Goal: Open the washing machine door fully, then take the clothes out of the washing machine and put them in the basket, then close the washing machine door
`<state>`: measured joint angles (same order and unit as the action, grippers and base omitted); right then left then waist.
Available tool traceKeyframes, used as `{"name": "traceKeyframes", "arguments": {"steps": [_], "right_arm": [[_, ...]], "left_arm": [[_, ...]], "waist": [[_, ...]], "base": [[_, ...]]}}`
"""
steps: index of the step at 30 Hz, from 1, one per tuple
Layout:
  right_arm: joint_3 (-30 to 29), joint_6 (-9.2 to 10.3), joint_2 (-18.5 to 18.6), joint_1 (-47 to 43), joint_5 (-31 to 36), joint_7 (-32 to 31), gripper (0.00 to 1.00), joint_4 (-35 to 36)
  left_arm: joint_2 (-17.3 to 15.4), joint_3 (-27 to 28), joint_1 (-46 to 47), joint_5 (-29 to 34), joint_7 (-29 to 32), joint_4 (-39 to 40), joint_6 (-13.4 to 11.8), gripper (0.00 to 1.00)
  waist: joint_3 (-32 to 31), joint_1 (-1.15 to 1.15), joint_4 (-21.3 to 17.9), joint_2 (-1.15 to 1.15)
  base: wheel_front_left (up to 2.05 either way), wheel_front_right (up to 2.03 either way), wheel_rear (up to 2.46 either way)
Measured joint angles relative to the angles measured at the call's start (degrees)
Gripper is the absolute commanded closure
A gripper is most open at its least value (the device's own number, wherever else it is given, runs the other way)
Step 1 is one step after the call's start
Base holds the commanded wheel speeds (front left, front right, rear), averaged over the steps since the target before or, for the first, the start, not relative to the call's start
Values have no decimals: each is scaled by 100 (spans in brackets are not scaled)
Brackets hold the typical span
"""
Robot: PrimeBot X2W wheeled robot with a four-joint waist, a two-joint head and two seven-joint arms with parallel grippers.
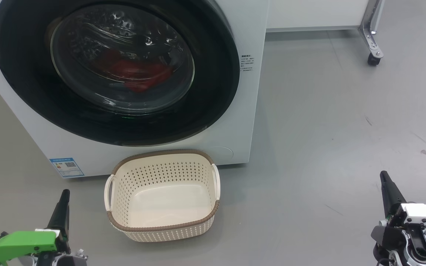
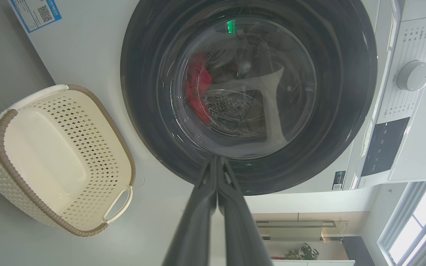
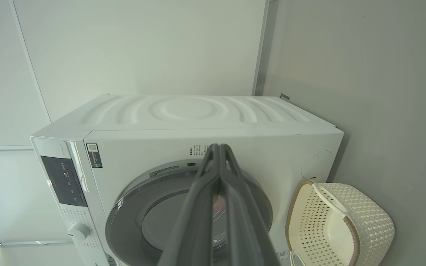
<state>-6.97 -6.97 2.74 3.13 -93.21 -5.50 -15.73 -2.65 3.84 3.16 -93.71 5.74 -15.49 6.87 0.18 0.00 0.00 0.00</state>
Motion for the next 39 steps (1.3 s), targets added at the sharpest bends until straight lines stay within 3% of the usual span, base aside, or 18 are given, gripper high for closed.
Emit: {"name": "traceKeyframes", "arguments": {"steps": [29, 30, 31, 32, 39], "right_arm": [[-2, 0, -7, 0, 0, 0, 100, 0], [-2, 0, -7, 0, 0, 0, 0, 0], [0, 2, -18, -18, 0, 1, 100, -34], [1, 4, -45, -55, 0, 1, 0, -97], [13, 4, -202, -373, 0, 2, 0, -352]], "left_arm": [[2, 3, 1, 0, 0, 0, 0, 100], [2, 3, 1, 0, 0, 0, 0, 0], [9, -4, -15, -5, 0, -40, -3, 100], [30, -12, -42, -7, -1, -109, -5, 0], [172, -65, -318, -7, -2, -367, -9, 0]], "waist": [[0, 0, 0, 0], [0, 0, 0, 0], [-1, 0, 0, 0], [-1, 0, 0, 0], [-2, 0, -1, 0]], "base": [[0, 0, 0], [0, 0, 0], [0, 0, 0], [0, 0, 0], [0, 0, 0]]}}
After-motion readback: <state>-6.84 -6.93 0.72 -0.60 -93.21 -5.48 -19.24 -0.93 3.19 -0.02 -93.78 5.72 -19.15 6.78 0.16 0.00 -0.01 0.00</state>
